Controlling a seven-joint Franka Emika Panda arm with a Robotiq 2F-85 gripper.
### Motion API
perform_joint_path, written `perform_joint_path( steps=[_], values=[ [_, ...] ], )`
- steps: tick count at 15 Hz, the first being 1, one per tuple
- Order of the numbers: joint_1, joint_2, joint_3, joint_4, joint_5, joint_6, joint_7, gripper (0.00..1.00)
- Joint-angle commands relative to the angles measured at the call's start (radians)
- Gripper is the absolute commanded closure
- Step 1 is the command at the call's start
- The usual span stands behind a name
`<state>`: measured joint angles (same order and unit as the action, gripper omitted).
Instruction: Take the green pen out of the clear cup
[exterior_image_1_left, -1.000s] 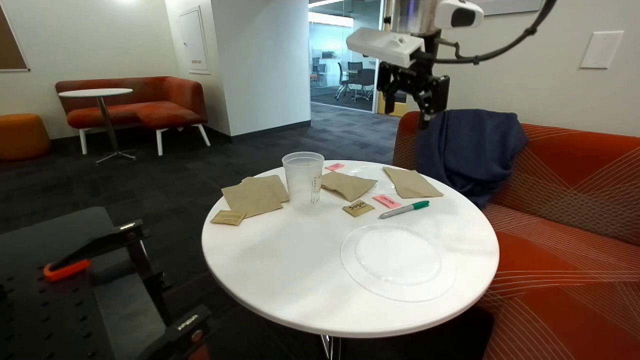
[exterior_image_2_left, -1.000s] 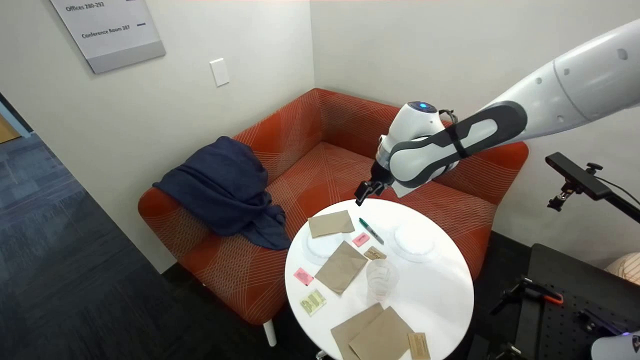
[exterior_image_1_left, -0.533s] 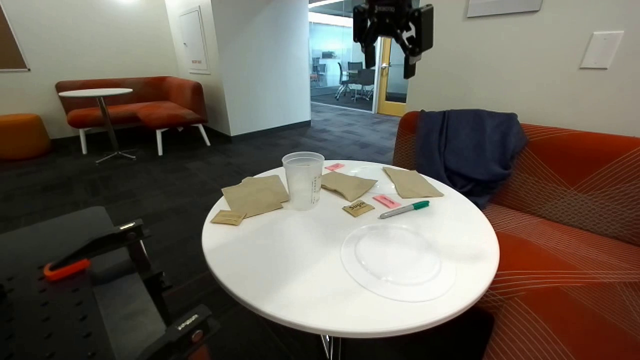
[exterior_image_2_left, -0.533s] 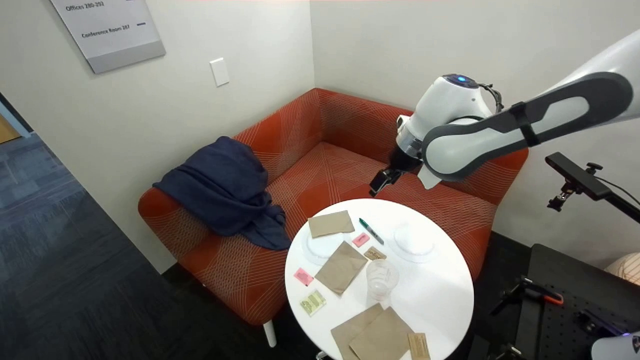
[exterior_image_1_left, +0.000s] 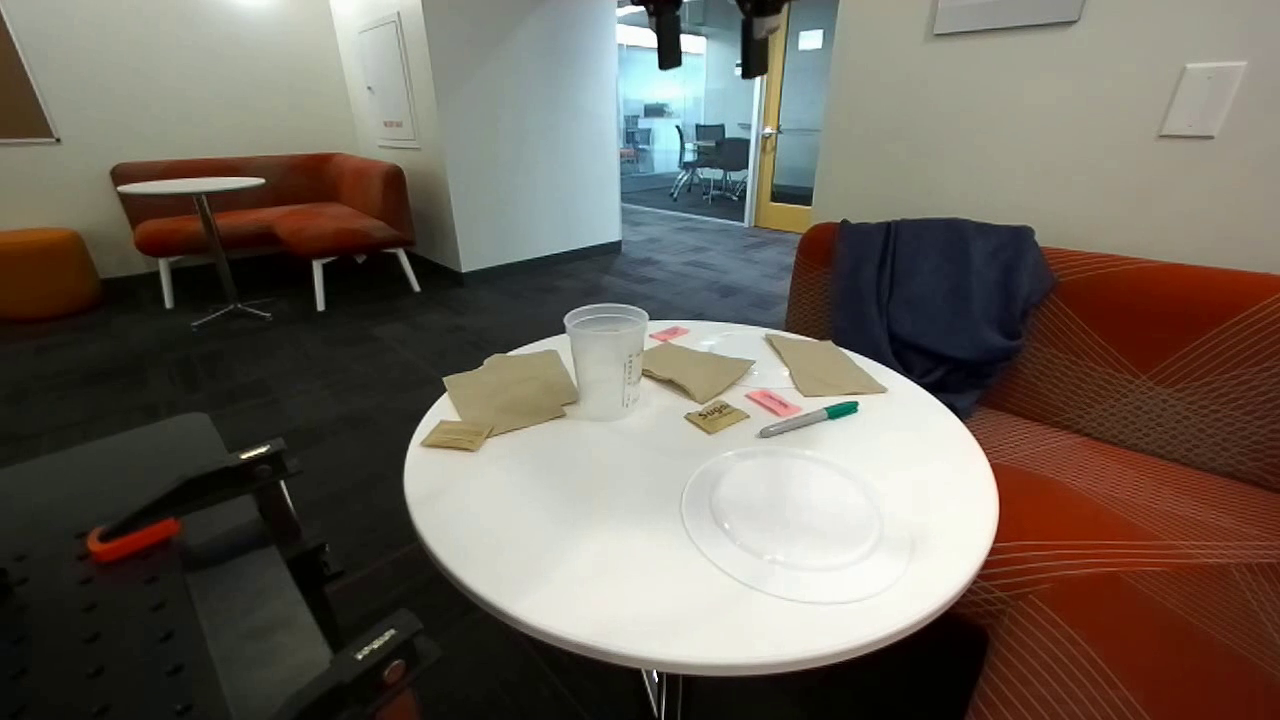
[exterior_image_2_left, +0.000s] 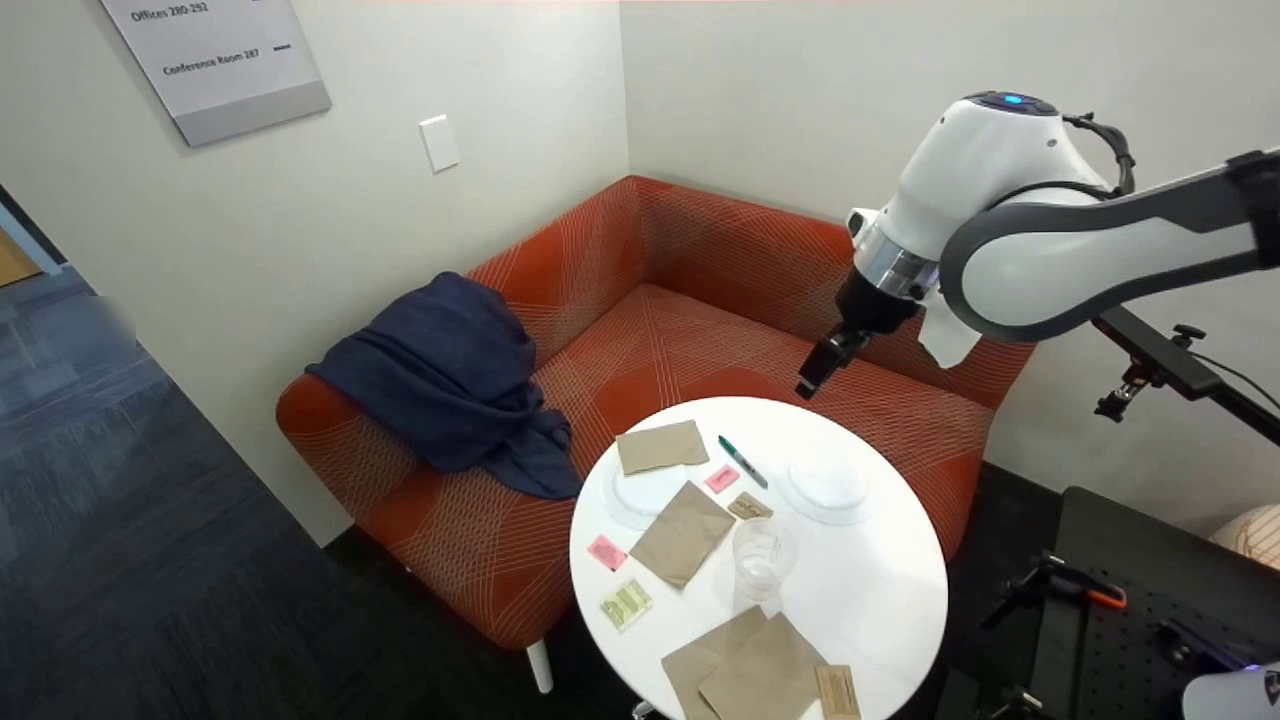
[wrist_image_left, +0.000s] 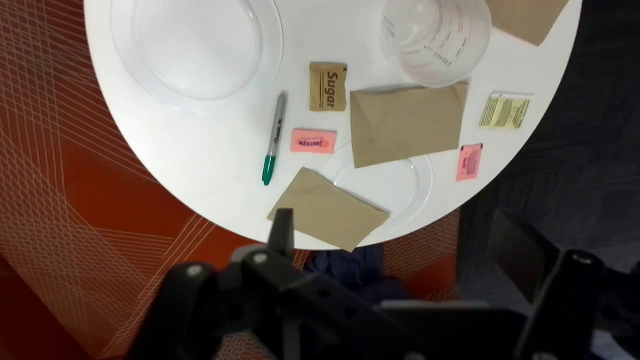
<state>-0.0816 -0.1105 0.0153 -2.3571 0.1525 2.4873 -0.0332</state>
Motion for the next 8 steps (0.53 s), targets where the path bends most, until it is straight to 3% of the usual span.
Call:
perform_joint_path(
  steps=[1, 3, 4, 8],
  values=[
    [0.018, -0.094, -0.013, -0.036, -0.054, -0.137, 0.049, 0.0],
    [0.018, -0.118, -0.012, -0.038, -0.069, -0.202, 0.05, 0.0],
    [0.023, -0.072, -0.021, -0.016, -0.042, -0.15, 0.016, 0.0],
    [0.025, -0.074, -0.023, -0.016, -0.043, -0.159, 0.017, 0.0]
  ],
)
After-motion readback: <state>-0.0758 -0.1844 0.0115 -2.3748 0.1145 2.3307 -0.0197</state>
